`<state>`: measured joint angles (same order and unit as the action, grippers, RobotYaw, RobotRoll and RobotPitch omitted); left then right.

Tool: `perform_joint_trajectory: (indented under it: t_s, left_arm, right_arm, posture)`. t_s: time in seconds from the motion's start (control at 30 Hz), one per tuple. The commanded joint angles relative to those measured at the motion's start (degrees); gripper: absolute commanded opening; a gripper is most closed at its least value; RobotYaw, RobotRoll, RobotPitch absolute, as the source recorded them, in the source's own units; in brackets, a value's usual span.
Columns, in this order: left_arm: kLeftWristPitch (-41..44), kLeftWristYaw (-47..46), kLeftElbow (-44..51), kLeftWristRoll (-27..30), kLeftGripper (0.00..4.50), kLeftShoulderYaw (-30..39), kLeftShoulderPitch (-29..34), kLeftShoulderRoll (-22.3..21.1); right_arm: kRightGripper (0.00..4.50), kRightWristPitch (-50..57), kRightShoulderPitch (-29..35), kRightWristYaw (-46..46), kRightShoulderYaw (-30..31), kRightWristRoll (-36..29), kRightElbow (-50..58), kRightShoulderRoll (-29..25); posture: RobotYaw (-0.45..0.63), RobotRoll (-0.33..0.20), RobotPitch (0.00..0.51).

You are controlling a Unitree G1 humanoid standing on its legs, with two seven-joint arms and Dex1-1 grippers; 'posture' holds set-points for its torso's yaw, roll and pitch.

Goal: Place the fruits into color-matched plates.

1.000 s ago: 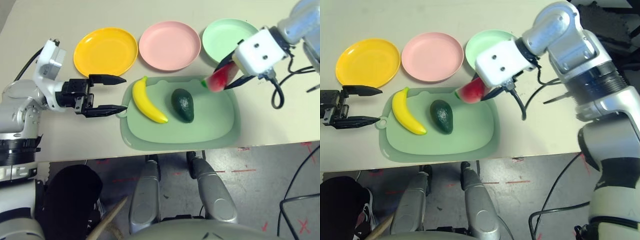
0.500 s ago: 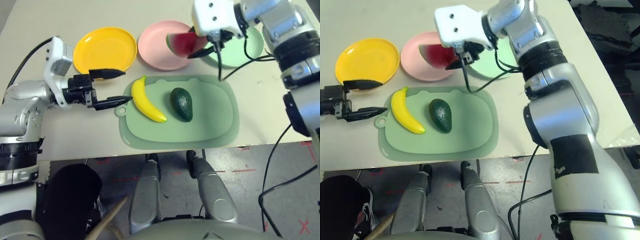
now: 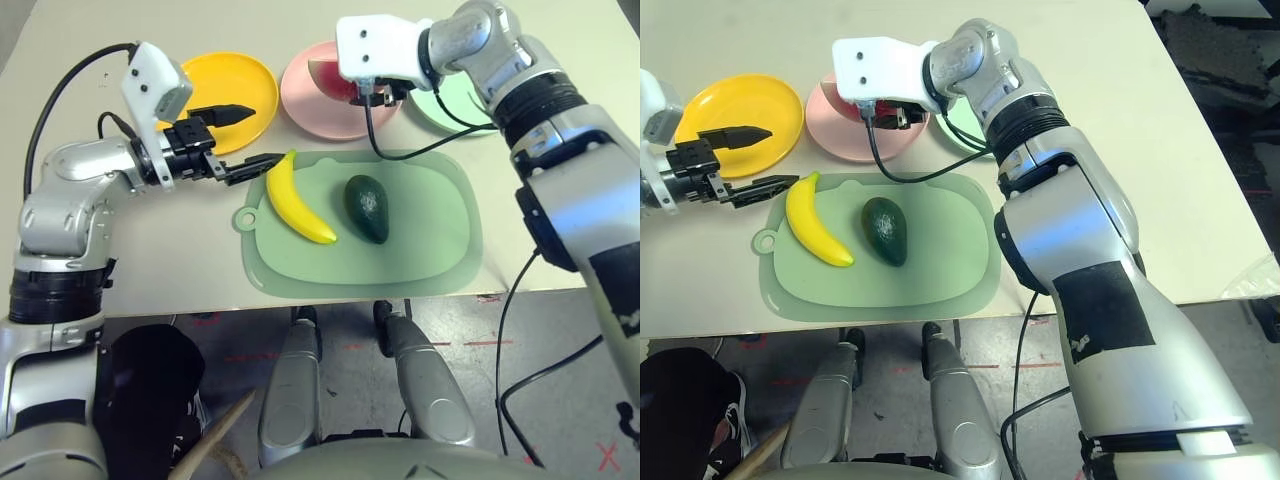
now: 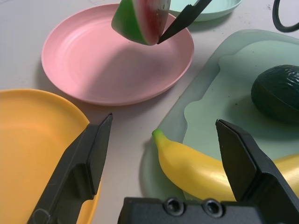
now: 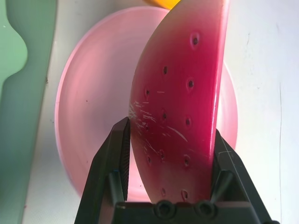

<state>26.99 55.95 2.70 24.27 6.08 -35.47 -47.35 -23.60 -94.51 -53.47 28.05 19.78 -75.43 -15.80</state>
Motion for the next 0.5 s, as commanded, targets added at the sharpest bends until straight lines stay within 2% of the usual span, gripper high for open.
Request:
perform_joint_trajectory:
  t_s: [0.03,0.13,0.2,0.27,0.37,0.5]
  left_arm:
    - [0.6,-0.2,1.8,-0.2,4.50,-0.6,0.7,0.2]
    - [0.6,-0.4,2.1,-0.2,4.50,-1.0,0.6,0.6]
    - [0.6,-0.4,2.0,-0.3,4.50,-1.1,0.5,0.7]
    - [0.5,-0.2,2.1,-0.4,4.50,-1.2,0.5,0.7]
    - [0.8,0.0,2.4,-0.2,4.50,-1.1,0.7,0.6]
    - [1.3,0.1,2.1,0.3,4.50,-0.6,0.4,0.6]
  right_arm:
    - [2.05,0.5,0.9,1.8,-0.9,1.9,-0.8,1.2]
    - [2.05,0.8,0.9,2.6,-1.4,2.4,-1.0,1.6]
    - [2.77,0.8,0.9,3.2,-1.6,2.8,-1.0,1.7]
    - [3.26,0.8,0.8,3.6,-1.9,3.1,-1.1,1.8]
    - [4.44,0.8,0.5,3.8,-2.5,3.3,-1.1,1.8]
    - [4.48,0.2,-0.2,3.5,-3.1,3.8,-1.0,1.1]
  posture:
    - [0.04,0.000,0.374]
    - [0.04,0.000,0.372]
    - [0.04,0.000,0.371]
    - [0.04,0.000,0.370]
    - [0.04,0.000,0.370]
    - [0.04,0.000,0.370]
